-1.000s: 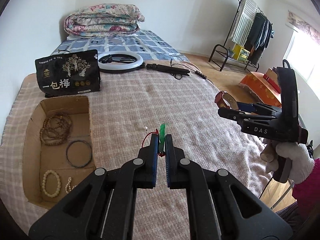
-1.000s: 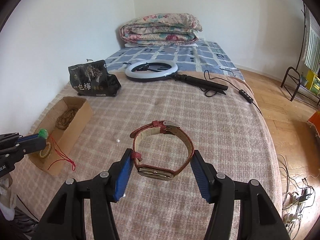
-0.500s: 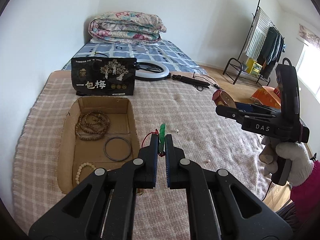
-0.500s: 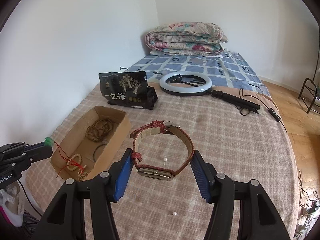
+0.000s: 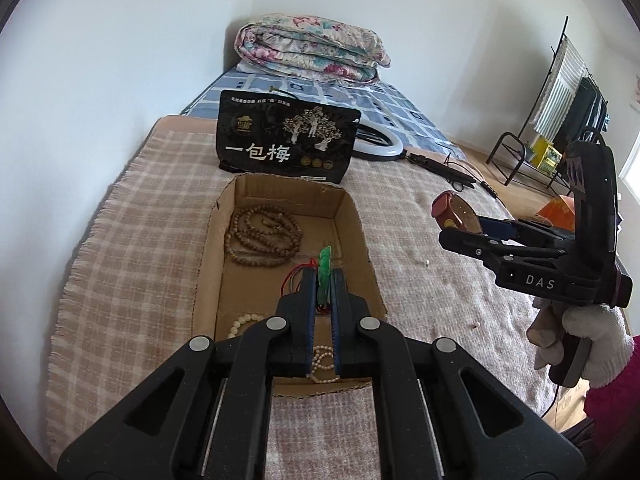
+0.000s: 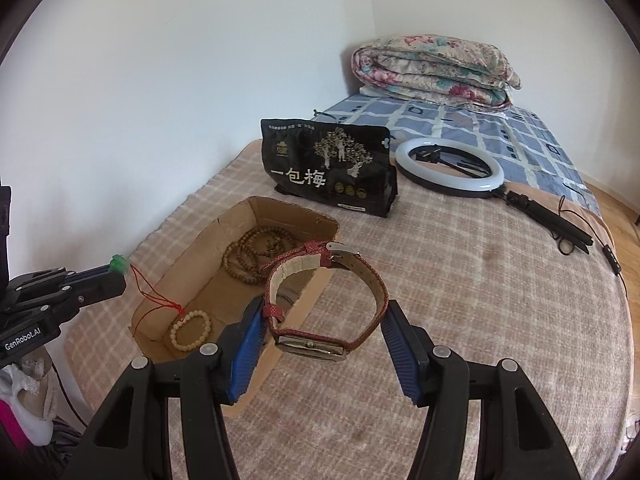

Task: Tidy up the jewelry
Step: 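Carry the pendant and the watch over the cardboard box with both tools, then lower pendant and watch into the box and open both tools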

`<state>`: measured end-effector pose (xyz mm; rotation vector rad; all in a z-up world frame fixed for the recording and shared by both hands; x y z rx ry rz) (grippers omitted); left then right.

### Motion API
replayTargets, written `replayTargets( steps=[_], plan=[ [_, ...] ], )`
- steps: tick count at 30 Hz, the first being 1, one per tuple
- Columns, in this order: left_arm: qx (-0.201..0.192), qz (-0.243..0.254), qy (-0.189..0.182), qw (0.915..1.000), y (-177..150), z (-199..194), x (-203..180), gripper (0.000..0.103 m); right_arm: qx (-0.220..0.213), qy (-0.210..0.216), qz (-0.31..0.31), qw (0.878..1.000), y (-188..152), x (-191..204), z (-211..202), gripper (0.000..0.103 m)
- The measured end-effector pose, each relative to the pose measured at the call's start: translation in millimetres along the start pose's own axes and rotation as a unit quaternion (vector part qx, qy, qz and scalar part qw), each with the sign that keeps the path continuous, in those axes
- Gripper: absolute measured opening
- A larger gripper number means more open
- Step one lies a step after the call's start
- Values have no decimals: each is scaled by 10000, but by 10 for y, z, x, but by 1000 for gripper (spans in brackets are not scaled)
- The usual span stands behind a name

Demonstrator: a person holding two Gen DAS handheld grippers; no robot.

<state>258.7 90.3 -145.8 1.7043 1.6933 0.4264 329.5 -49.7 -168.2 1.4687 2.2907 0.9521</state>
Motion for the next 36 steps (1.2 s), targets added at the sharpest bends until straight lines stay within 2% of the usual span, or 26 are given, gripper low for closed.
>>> replayTargets(
  steps=[10, 23, 26, 28, 29, 31, 32, 36],
  plan=[
    [208, -200, 149, 9995, -136, 118, 315, 4, 235, 188, -242, 9993, 20, 353, 387, 60],
    [293, -260, 215, 9990, -168, 185, 409, 4, 424, 361, -285, 9980, 42, 586, 735, 61],
    [302, -268, 215, 9990, -169, 188, 407, 4, 441, 378, -259, 9980, 42, 596, 768, 64],
    [338, -262, 254, 9988, -175, 197, 424, 5, 397, 394, -219, 9982, 58, 589, 764, 69],
    [356, -255, 271, 9987, -177, 205, 417, 8, 366, 378, -182, 9984, 71, 575, 752, 75],
    [360, -288, 315, 9984, -174, 207, 426, 44, 274, 334, -98, 9990, 106, 536, 711, 83],
    [300, -325, 320, 9985, -168, 192, 438, 47, 237, 328, -63, 9992, 124, 518, 690, 85],
    [268, -348, 361, 9984, -144, 184, 445, 48, 196, 233, 26, 9995, 144, 420, 633, 87]
  ],
)
Point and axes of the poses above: each gripper's, at about its wrist camera, not at the fingertips, and z roughly the way its jaws point, x to its left, y to its top, the point moved 9 cm from there along z, roughly the way its jaws point, and after that the axes turned 2 degrees about x, right-handed, at the moved point
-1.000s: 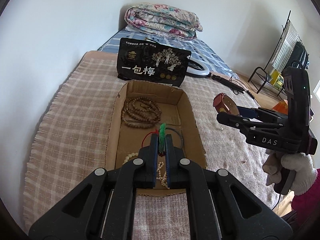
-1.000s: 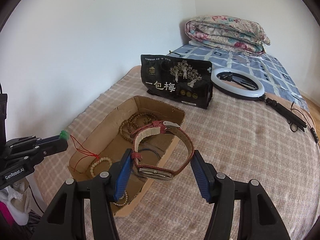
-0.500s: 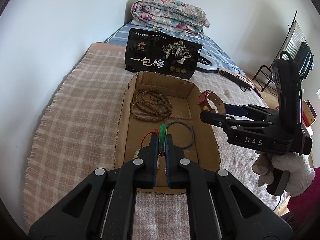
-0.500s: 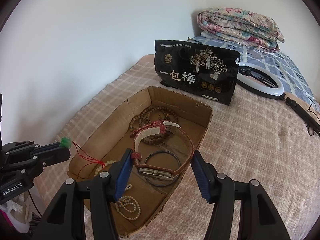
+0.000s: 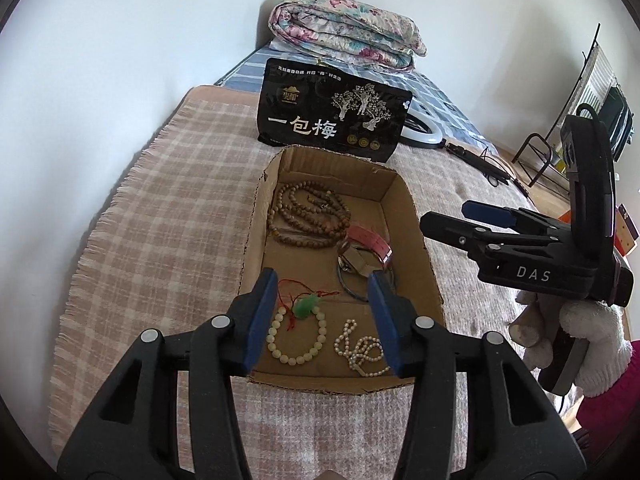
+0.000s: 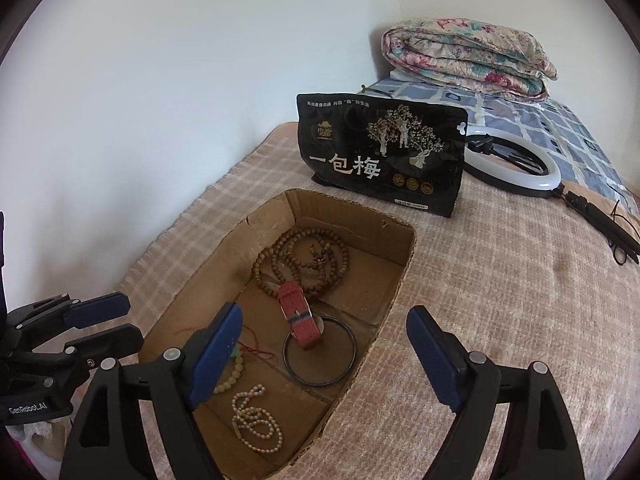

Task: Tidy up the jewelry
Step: 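Lower pendant and watch into the box and open both tools, then move the left tool back over the bed toward the pearl earring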

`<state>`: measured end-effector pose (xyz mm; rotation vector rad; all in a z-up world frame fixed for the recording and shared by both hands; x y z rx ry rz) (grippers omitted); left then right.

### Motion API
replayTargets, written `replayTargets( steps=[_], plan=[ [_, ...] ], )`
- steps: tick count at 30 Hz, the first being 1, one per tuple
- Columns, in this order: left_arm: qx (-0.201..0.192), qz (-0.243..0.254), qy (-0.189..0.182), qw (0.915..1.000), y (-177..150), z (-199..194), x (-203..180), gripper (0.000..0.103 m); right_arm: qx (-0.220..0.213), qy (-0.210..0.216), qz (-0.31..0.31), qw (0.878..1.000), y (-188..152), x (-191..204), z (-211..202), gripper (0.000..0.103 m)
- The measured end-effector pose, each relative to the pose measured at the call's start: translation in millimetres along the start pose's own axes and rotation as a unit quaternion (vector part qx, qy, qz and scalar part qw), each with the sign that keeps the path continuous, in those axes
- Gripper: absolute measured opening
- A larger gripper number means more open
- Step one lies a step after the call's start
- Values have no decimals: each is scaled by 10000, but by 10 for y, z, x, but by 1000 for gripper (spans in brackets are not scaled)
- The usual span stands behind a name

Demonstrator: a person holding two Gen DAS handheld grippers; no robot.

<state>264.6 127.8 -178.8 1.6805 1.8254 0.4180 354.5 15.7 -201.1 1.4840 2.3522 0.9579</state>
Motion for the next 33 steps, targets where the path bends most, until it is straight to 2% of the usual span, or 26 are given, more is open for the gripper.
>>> replayTargets(
  steps=[19, 33],
  plan=[
    [-131, 169, -56, 9998, 51, -70, -232, 48, -108, -378, -21, 9992, -73, -254, -288, 90],
    [-195, 411, -205, 9988, 102, -87, -624, 48, -252, -831, 258, 9959, -167, -760, -667, 94]
  ],
)
Point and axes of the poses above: each gripper's, at about its wrist camera, not at the fingertips, and z roughly the way its jaws point, x to its left, y to its top, the point moved 9 cm from there along z, roughly the way its jaws point, and after that the axes turned 2 degrees about x, right-handed, at the moved point
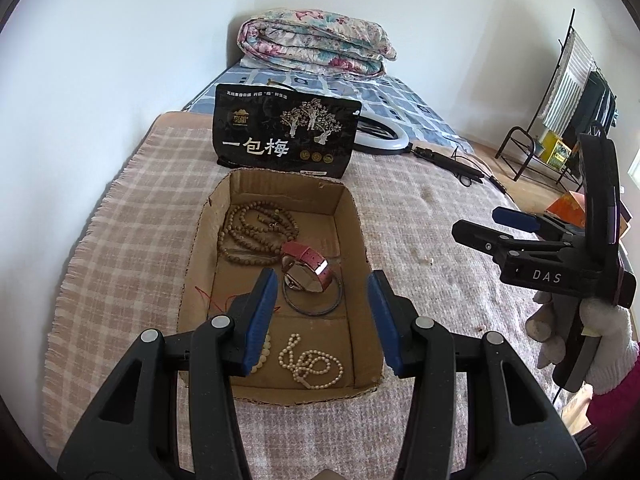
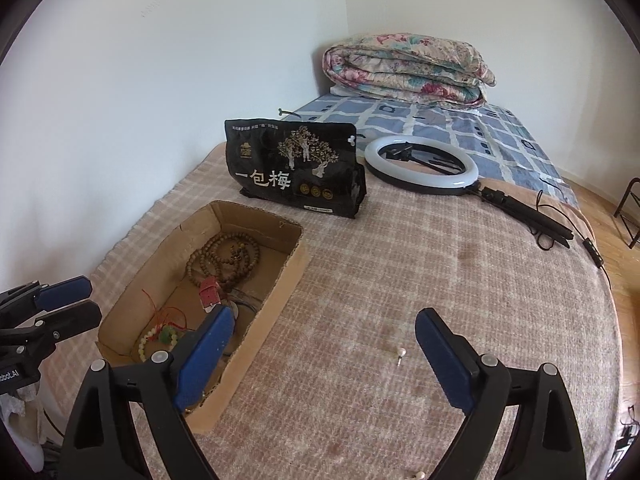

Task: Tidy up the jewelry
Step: 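Move the left tool back over the bed toward the pearl earring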

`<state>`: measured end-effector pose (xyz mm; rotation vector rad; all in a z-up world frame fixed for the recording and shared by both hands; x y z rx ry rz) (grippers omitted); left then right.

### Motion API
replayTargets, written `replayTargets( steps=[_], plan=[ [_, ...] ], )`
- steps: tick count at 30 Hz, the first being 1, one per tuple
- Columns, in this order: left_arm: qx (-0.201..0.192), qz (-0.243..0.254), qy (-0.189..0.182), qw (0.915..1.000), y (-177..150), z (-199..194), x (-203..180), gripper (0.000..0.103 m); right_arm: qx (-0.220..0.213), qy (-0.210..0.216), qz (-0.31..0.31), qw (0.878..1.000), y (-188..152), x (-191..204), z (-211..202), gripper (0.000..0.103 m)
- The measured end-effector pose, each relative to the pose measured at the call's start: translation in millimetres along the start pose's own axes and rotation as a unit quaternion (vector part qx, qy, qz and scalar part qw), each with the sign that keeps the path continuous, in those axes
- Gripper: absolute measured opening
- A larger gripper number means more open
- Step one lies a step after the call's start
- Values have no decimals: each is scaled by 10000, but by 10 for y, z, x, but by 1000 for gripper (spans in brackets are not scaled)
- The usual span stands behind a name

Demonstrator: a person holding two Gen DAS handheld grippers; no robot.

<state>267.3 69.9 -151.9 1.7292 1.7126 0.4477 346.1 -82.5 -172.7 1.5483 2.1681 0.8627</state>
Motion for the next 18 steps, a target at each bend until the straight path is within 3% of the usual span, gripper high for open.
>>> replayTargets(
  steps=[18],
  plan=[
    [149, 603, -438, 9971, -44, 251, -924, 48, -17, -262, 847, 9961, -381, -1083, -442, 94]
  ],
)
Point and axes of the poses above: each gripper's, at about its wrist camera, not at the fingertips, and z roughly the way its jaws point, x to its left, y to its top, the point moved 9 cm from there along z, roughly the way its jaws point, and after that the axes turned 2 degrees about x, right-handed, at the moved point
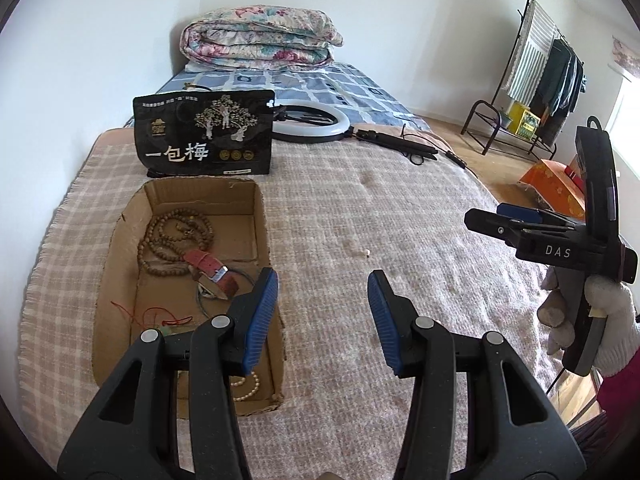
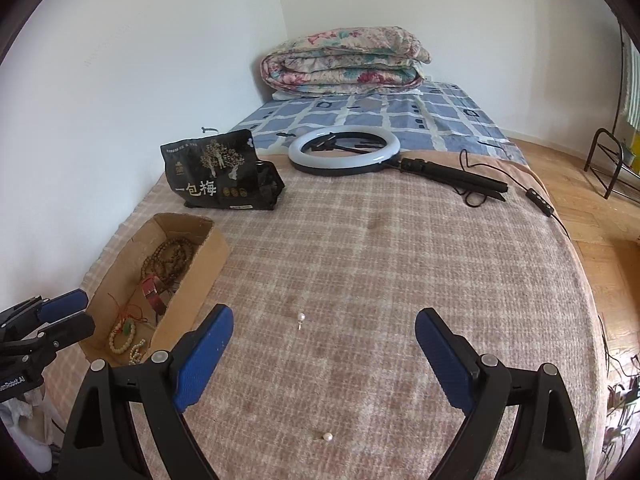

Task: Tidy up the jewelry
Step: 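Move the left tool back over the bed toward the pearl earring, then close the left tool on the pearl stud earring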

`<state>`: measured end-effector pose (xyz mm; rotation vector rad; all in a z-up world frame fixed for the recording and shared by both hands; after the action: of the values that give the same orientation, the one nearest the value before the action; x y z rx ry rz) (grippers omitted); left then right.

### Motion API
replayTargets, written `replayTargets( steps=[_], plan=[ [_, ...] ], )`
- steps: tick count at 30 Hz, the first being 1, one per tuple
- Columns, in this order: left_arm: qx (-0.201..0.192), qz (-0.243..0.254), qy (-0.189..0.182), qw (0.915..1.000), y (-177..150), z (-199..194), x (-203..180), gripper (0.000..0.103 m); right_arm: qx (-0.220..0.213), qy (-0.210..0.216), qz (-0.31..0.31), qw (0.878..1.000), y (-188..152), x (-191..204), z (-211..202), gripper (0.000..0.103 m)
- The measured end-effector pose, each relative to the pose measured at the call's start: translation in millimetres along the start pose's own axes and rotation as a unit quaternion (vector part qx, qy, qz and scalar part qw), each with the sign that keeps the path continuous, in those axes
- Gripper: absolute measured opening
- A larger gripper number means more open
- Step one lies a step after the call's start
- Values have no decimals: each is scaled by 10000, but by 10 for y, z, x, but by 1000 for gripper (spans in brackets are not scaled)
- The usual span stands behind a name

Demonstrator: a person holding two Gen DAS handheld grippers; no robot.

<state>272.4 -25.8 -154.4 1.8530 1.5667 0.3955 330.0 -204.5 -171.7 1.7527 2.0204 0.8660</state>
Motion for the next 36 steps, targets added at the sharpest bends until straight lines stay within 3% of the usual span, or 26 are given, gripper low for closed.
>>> replayTargets(
  steps=[10, 14, 17, 25, 36],
  plan=[
    [231, 105, -232, 9994, 19, 436, -382, 48, 133, 15, 13, 9999, -464, -366, -132, 90],
    [277, 120, -281, 9991, 44, 669, -513, 48, 259, 124, -71, 9996, -683, -406, -107, 82],
    [317, 119, -253, 9991, 66, 861, -591, 42, 389, 225, -224, 9987, -826, -377, -51, 76],
    [569, 152, -82, 9982, 6, 1408, -663, 42, 711, 471, -557, 9948, -1155, -230, 94, 63],
    [766, 206, 107, 9968, -101, 1909, -603, 41, 992, 747, -1056, 9866, -1303, -45, 366, 46]
  ],
)
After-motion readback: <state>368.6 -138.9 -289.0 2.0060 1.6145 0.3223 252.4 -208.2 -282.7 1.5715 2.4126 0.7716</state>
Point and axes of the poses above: each gripper's, at about its wrist camera, not at the fingertips, and z roughly the way its jaws point, x to its left, y to its top, the point moved 9 cm from there along z, roughly the way its jaws point, and after that the axes turned 2 degrees about x, right-handed, at the moved point
